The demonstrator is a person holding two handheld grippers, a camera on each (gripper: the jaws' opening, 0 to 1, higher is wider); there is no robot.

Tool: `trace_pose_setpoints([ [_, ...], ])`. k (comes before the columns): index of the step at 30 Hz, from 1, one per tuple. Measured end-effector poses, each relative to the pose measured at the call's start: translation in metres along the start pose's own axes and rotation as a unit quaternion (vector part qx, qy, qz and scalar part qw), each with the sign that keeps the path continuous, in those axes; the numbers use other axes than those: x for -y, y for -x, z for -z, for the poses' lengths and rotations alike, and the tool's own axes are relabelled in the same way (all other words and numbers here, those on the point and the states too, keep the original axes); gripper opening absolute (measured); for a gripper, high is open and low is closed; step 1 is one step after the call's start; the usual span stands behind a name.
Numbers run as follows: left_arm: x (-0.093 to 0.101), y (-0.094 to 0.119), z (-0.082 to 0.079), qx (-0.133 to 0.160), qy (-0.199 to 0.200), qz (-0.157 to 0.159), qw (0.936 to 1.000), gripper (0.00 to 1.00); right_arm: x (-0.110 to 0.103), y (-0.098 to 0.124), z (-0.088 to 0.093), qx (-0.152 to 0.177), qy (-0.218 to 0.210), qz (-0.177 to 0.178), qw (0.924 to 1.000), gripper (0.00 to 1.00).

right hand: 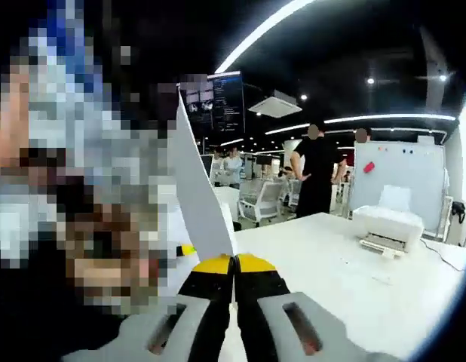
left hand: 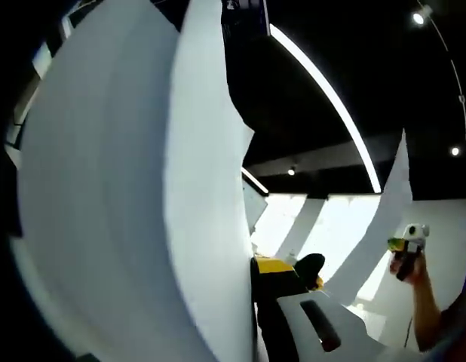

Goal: Organize the stack of printing papers by aligning and flattening the scattered papers on the table

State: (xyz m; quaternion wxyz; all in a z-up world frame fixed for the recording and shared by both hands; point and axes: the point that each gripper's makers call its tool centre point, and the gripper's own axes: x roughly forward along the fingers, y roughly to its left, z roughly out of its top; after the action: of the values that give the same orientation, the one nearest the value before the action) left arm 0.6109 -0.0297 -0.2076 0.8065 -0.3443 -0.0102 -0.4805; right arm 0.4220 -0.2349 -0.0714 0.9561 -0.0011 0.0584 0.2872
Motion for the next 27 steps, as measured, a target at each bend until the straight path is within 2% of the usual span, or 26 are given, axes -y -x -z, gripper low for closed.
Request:
trace_pose_setpoints([
  [6, 0.0, 0.0, 0.0, 0.0, 0.0, 0.001, 1.0, 0.06, 0.008, -0.025, 0.014, -0.017, -0.064, -0.046, 0.9968, 0.0],
  [9, -0.001, 0.0, -0.001, 0.0, 0.0, 0.001, 1.0, 0.06, 0.013, -0.036, 0.018, -0.023, -0.08, -0.054, 0.9951, 0.0],
  [11, -0.001, 0.0, 0.0, 0.0, 0.0, 0.001, 1.0, 0.06, 0.01, -0.041, 0.018, -0.022, -0.11, -0.072, 0.9911, 0.0],
  [14, -0.001, 0.0, -0.001, -0.001, 0.0, 0.001, 1.0, 0.06, 0.009, -0.043, 0.01, -0.008, -0.144, -0.1, 0.9845, 0.0],
  [17, -0.001, 0.0, -0.001, 0.0, 0.0, 0.001, 1.0, 0.06, 0.002, -0.04, 0.001, 0.007, -0.156, -0.122, 0.9801, 0.0],
  [23, 0.0, 0.001, -0.001, -0.001, 0.0, 0.002, 1.0, 0.06, -0.008, -0.036, -0.007, 0.009, -0.177, -0.141, 0.974, 0.0],
  [27, 0.0, 0.001, -0.001, 0.0, 0.0, 0.002, 1.0, 0.06, -0.003, -0.039, -0.011, -0.004, -0.192, -0.14, 0.9713, 0.0],
])
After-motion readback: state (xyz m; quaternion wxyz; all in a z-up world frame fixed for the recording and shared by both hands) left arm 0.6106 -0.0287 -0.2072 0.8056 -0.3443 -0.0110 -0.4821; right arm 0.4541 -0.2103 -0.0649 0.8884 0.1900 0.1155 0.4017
